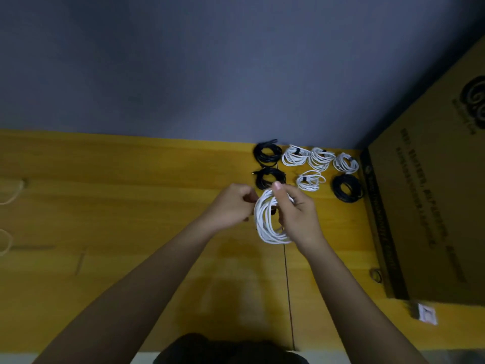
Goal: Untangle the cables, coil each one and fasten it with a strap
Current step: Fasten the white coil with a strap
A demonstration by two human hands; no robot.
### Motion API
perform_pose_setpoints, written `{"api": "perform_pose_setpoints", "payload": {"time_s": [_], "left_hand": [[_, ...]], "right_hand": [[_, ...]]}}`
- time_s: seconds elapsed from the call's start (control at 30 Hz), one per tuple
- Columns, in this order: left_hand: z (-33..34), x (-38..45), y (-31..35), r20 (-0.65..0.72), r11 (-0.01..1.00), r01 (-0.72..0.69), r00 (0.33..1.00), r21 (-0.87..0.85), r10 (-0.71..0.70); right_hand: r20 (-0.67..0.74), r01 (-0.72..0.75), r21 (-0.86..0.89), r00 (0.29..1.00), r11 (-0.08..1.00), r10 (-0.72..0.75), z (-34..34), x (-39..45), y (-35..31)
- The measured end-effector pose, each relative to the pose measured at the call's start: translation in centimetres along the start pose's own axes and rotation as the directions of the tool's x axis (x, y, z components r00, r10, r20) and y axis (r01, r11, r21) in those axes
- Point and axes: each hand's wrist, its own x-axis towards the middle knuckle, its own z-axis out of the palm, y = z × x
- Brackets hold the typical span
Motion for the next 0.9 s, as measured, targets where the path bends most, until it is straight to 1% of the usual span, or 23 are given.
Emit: {"api": "perform_pose_setpoints", "payload": {"time_s": [0.17,0.33,0.4,0.47,0.57,0.63,0.67,0.73,0.8,0.83,0.9], "left_hand": [[-3.7,-2.2,-0.5,0.127,0.998,0.044,0.991,-0.04,-0.038],[-6.2,-3.5,-0.4,0.222,0.995,0.098,0.971,-0.021,-0.091],[-6.9,-3.8,-0.4,0.234,0.991,0.116,0.967,-0.059,-0.099],[-7.7,-4.0,-0.2,0.215,0.986,0.12,0.972,-0.112,-0.094],[-8.3,-4.5,0.2,0.234,0.99,0.085,0.97,-0.109,-0.057],[-8.2,-4.7,0.4,0.228,0.995,0.039,0.973,-0.087,-0.018],[-8.2,-4.7,0.6,0.218,0.997,0.011,0.976,-0.072,0.005],[-7.9,-4.9,0.8,0.214,0.999,-0.045,0.976,-0.028,0.05],[-7.6,-5.0,1.0,0.222,0.996,-0.093,0.971,-0.004,0.092],[-7.4,-5.1,1.0,0.224,0.994,-0.112,0.968,-0.013,0.112],[-7.0,-5.2,1.1,0.22,0.988,-0.142,0.964,-0.06,0.151]], "right_hand": [[-0.023,-0.006,-0.001,1.0,1.0,0.006,2.4,-1.7,-1.0],[-0.038,0.013,0.01,0.999,1.0,-0.012,4.4,-2.7,-2.3],[-0.045,0.02,-0.018,0.999,1.0,-0.021,4.7,-3.0,-2.5],[-0.05,0.018,-0.049,0.999,0.999,-0.02,4.8,-3.3,-2.5],[-0.048,0.007,-0.078,0.999,0.997,-0.011,4.8,-3.6,-2.7],[-0.038,0.046,-0.108,0.998,0.993,-0.051,4.8,-3.8,-2.7],[-0.021,0.073,-0.145,0.997,0.987,-0.077,4.8,-3.8,-2.7],[0.019,0.123,-0.278,0.992,0.953,-0.123,4.5,-3.9,-2.2],[0.027,0.145,-0.382,0.989,0.913,-0.146,4.4,-4.1,-1.8],[0.024,0.151,-0.385,0.988,0.91,-0.154,4.4,-4.2,-1.8],[0.022,0.14,-0.335,0.99,0.932,-0.141,4.3,-4.4,-2.1]]}}
